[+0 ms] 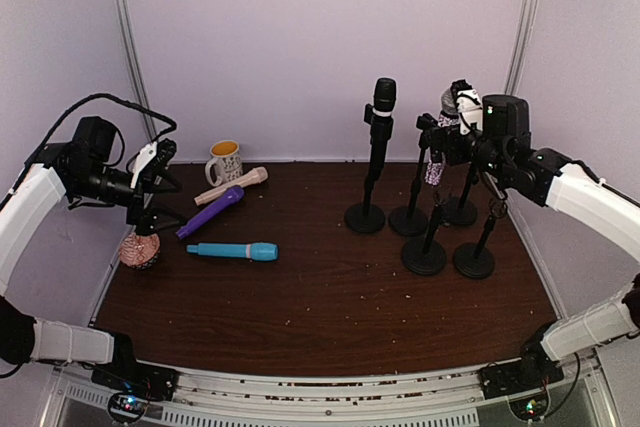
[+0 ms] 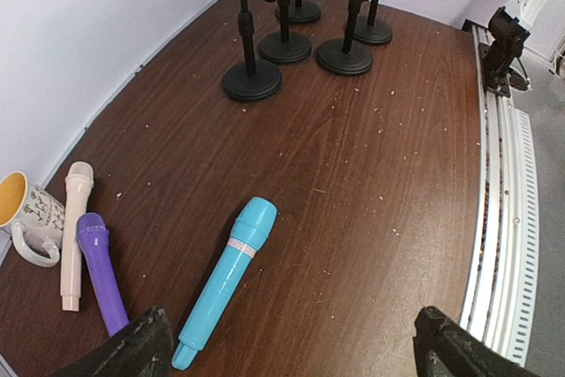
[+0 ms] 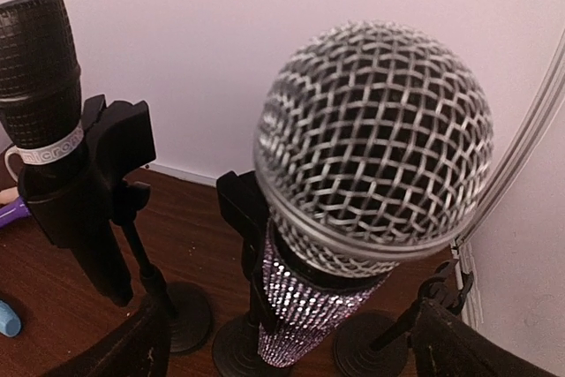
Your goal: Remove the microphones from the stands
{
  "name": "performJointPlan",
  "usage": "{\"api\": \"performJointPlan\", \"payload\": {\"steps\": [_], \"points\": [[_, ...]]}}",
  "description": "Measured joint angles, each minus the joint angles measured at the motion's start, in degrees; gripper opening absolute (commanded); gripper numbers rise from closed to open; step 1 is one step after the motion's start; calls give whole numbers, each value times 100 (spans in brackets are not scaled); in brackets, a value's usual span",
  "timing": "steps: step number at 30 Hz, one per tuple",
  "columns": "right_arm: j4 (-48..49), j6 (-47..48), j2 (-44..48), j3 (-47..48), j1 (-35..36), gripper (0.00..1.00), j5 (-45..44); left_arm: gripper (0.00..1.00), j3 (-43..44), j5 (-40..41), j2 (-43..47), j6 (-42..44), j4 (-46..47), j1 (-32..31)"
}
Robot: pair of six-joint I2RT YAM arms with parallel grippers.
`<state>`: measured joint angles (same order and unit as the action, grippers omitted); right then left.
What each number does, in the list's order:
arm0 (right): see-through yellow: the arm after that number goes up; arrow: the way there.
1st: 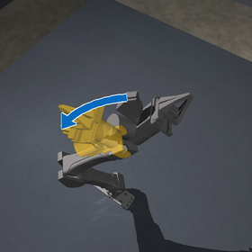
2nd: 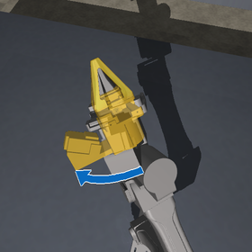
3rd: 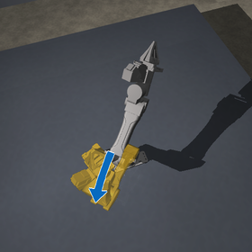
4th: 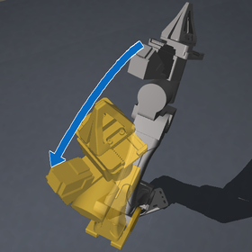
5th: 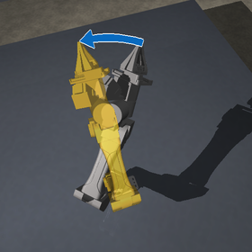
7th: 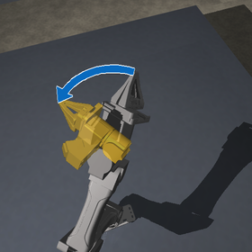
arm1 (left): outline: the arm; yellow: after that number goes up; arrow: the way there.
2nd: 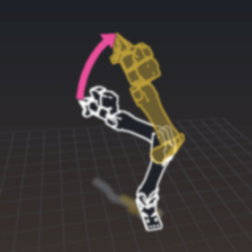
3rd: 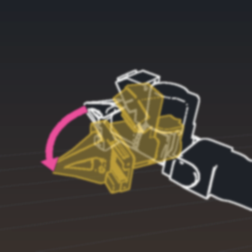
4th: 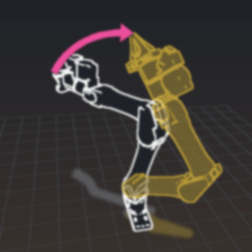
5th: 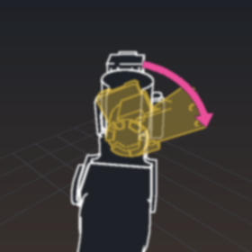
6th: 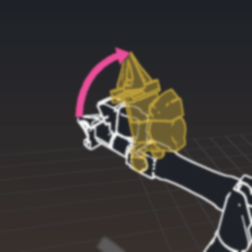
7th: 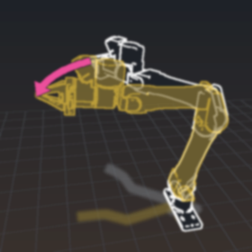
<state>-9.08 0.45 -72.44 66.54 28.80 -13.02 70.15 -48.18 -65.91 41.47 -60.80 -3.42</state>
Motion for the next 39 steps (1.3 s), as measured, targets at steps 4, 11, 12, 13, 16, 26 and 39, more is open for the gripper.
{"api": "performJointPlan", "payload": {"steps": [4, 11, 12, 13, 16, 26, 39], "points": [[85, 197, -114, -7, -254, 94, 256, 97, 66, 0, -11, -24, -4, 0], [597, 546, -192, -136, -570, 90, 680, 97, 131, -2, -37, -74, -7, 0], [667, 597, -232, -136, -599, 90, 752, 97, 144, 0, -48, -83, -9, 0], [741, 662, -275, -138, -623, 89, 833, 97, 166, 0, -61, -92, -7, 0], [929, 802, -428, -138, -662, 84, 1043, 97, 181, -2, -76, -105, -4, 0], [1318, 994, -715, -157, -704, 55, 1346, 98, 199, 0, -79, -149, -7, 0], [1366, 918, -708, -125, -708, 6, 1556, 97, 254, -2, -101, -199, -7, 0]]}}
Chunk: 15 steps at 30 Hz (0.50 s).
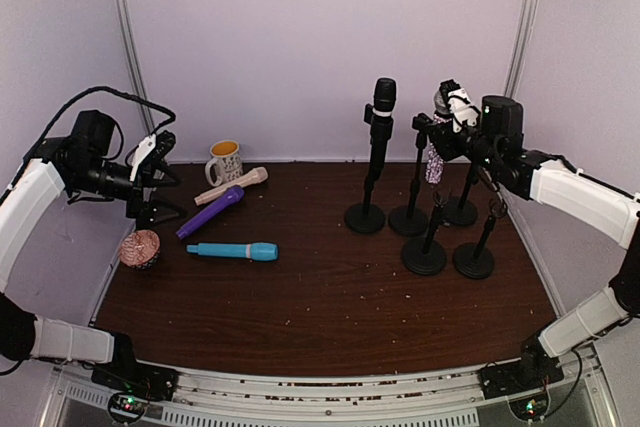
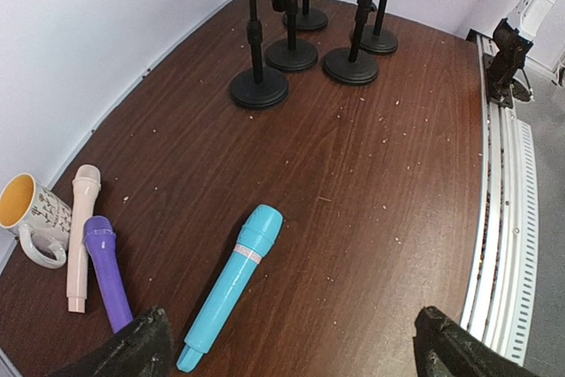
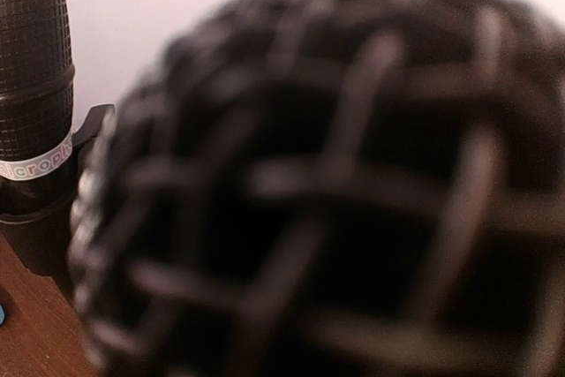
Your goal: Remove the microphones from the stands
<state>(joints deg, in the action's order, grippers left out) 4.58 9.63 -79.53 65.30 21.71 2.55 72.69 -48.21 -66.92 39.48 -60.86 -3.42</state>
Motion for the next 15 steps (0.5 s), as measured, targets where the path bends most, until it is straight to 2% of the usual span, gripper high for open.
{"api": "performJointPlan", "payload": {"steps": [2, 7, 15], "points": [[-74, -55, 0, 46, 0, 0, 4, 97, 0, 0, 0, 0, 0, 0], [-422, -234, 0, 350, 11, 0, -26, 97, 0, 0, 2, -2, 0, 0], [-393, -391, 245, 603, 173, 0, -455, 96, 0, 2, 28, -2, 0, 0]]}}
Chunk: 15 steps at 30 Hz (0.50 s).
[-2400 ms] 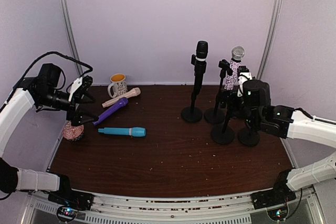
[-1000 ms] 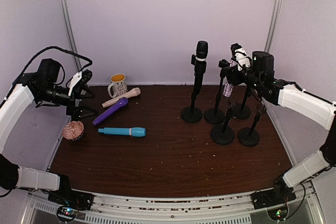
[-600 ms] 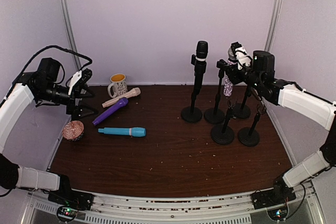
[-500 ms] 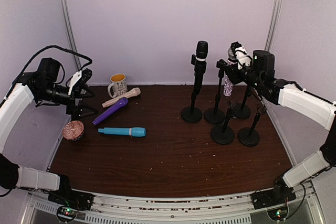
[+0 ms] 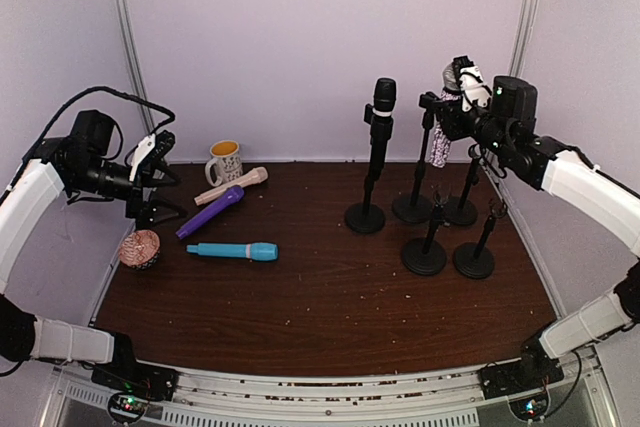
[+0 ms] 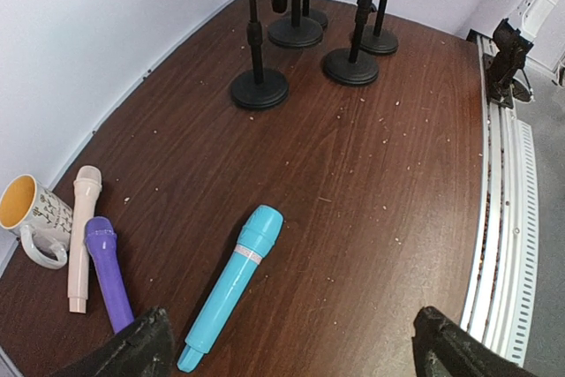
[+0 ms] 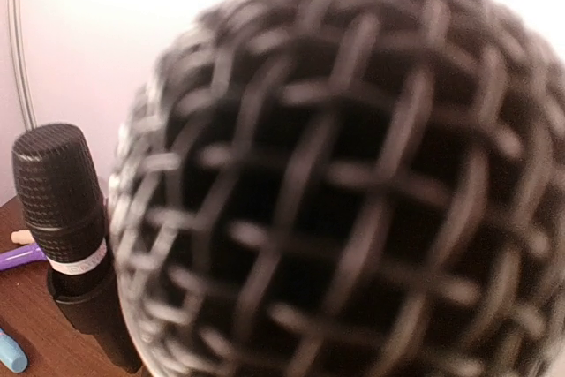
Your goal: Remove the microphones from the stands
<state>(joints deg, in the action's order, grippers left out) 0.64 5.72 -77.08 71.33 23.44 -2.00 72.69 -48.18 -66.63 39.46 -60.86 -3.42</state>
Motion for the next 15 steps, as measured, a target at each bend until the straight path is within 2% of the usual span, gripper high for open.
{"api": "performJointPlan", "payload": {"steps": [15], "points": [[66, 195, 1414, 509, 791, 0, -901, 95, -4, -2, 24, -2, 2, 0]]}}
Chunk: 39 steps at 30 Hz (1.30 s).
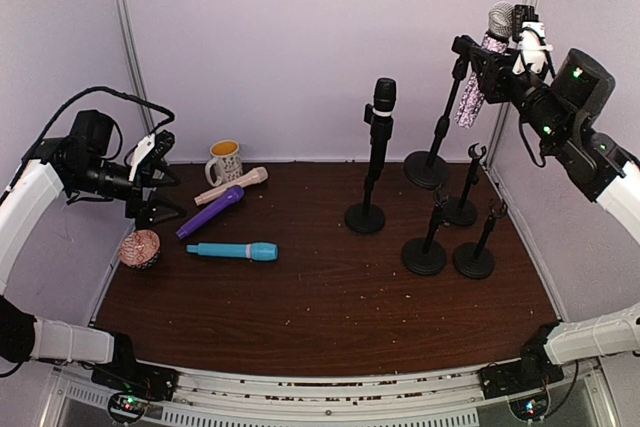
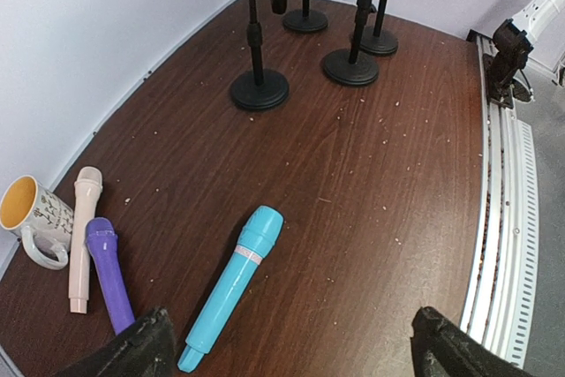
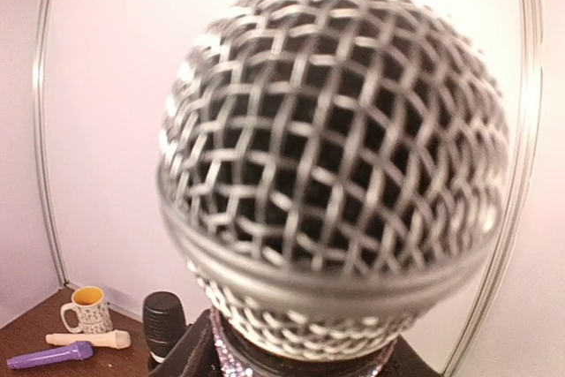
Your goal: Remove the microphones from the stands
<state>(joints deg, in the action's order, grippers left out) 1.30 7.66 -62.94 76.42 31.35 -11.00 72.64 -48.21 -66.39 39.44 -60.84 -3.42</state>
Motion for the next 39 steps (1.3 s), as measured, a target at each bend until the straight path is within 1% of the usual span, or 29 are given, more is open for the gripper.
{"api": "performJointPlan", "payload": {"steps": [4, 7, 18, 22, 26, 31, 39], "points": [[61, 138, 234, 15, 494, 0, -114, 95, 0, -2, 2, 0, -2, 0], [96, 319, 225, 26, 935, 0, -186, 95, 0, -2, 2, 2, 0, 0], [-2, 852, -435, 509, 2240, 0, -201, 95, -44, 0, 22, 2, 4, 0], [-20, 743, -636, 498, 2634, 0, -195, 94, -90, -4, 22, 2, 17, 0], [330, 433, -892, 199, 2885, 0, -197, 94, -101, -37, 20, -2, 42, 0], [898, 61, -1655, -149, 3147, 0, -295, 95, -109, -55, 20, -37, 63, 0], [1515, -83, -3189, -46, 3654, 0, -776, 96, -114, -70, 20, -153, 98, 0]]}}
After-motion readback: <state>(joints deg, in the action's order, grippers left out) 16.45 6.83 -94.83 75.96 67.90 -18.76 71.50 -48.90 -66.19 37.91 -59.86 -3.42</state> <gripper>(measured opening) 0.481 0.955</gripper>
